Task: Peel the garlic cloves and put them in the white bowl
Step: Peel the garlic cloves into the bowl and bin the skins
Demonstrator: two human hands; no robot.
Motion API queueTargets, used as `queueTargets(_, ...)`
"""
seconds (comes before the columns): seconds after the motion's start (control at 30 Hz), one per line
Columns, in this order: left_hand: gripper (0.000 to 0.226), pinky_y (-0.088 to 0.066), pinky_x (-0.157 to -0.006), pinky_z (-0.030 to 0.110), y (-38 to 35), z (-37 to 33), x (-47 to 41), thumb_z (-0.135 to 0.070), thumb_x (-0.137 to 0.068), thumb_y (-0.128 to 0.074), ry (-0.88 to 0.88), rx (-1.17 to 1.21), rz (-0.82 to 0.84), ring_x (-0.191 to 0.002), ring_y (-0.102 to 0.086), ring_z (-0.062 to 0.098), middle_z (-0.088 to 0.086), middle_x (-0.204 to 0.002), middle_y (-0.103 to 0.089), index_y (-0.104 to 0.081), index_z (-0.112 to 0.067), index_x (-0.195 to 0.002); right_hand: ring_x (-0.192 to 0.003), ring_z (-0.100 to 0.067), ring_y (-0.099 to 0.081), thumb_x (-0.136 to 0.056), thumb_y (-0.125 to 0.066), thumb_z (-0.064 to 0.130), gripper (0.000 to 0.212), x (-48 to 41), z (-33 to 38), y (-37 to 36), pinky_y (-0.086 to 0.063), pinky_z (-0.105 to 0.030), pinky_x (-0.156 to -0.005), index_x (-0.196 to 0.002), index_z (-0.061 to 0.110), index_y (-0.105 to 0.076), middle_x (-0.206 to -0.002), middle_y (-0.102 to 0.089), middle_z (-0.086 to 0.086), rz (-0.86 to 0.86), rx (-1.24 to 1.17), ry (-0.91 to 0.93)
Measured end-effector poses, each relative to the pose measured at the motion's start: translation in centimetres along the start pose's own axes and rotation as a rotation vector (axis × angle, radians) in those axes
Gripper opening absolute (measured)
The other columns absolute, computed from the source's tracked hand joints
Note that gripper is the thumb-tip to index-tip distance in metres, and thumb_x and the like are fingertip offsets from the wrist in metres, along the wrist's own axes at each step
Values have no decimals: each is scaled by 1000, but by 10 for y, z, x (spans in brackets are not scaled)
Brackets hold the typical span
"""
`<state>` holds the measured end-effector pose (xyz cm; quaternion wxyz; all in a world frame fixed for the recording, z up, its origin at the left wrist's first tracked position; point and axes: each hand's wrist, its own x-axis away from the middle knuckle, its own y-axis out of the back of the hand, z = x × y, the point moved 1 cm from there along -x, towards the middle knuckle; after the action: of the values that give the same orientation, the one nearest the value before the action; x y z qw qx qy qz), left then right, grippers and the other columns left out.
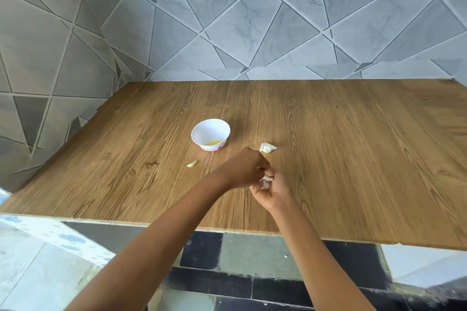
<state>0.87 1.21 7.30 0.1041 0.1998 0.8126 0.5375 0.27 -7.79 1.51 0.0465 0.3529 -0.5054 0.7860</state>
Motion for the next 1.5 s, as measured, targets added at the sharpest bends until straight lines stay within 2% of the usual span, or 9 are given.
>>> queueTargets(0.13,20,-52,-69,40,1,3,-1,0,-81,-56,-5,0,-112,-76,-64,24,10,-80,-71,-74,-6,-87,-63,-15,-60,-94,-47,4,19,4,0,-3,-56,-22,-51,-77,4,-55,-68,-59,-6,51,-17,-16)
queueTargets(0.23,5,-53,-68,37,0,5,0,-6,-77,-68,-11,30,-160,-74,-64,19,6,-81,-70,-71,-8,-80,-49,-14,-64,-93,-46,1,18,8,0,-8,-55,-23,-47,-77,2,-56,-58,-63,-9,89,-9,-5)
queueTargets(0.5,22,-47,-69,18,17,65,30,6,-83,-56,287,161,-288,-65,-57,0,-2,-77,-69,-75,-6,-88,-74,-36,-70,-102,-37,18,37,-2,0,7,-55,-43,-74,-95,-11,-60,-90,-67,-27,158,-93,-43)
queueTargets(0.7,18,-46,-89,23,-22,98,47,-9,-88,-63,458,-5,-156,-94,-65,14,2,-108,-71,-72,-11,-104,-96,-34,-62,-102,-35,18,37,-6,3,18,-56,-40,-72,-99,-11,-59,-96,-65,-27,158,-96,-60)
queueTargets(0.87,20,-42,-59,24,-30,94,44,-15,-94,-50,440,-309,-129,-82,-64,18,1,-96,-68,-68,-15,-102,-99,-34,-61,-102,-35,18,37,-6,5,20,-56,-40,-73,-102,-11,-58,-101,-65,-26,150,-79,-58)
queueTargets(0.97,23,-40,-58,27,-29,93,39,-16,-96,-42,401,-385,-101,-84,-63,20,5,-98,-66,-63,-10,-101,-96,-33,-63,-102,-35,19,38,-5,3,19,-56,-40,-73,-100,-11,-59,-101,-65,-25,130,-55,-64)
queueTargets(1.1,14,-39,-67,23,-15,85,31,-8,-94,-51,230,57,-80,-80,-59,20,13,-97,-68,-63,-1,-99,-78,-35,-69,-102,-36,19,39,-5,-2,15,-55,-41,-73,-96,-11,-59,-94,-66,-26,95,-6,-64)
queueTargets(1.23,17,-45,-71,26,-10,47,19,-9,-90,-57,-19,66,-116,-82,-59,16,2,-93,-66,-71,-12,-100,-70,-29,-69,-101,-36,17,34,-5,-6,10,-57,-40,-68,-91,-7,-58,-81,-68,-21,41,5,-52)
queueTargets(1.5,7,-34,-51,21,-16,30,22,-25,-82,-64,119,-99,-304,-80,-59,13,-7,-94,-58,-69,-22,-87,-54,-26,-68,-102,-33,14,35,-1,-8,-4,-58,-32,-51,-83,-4,-57,-64,-67,-17,95,30,-40)
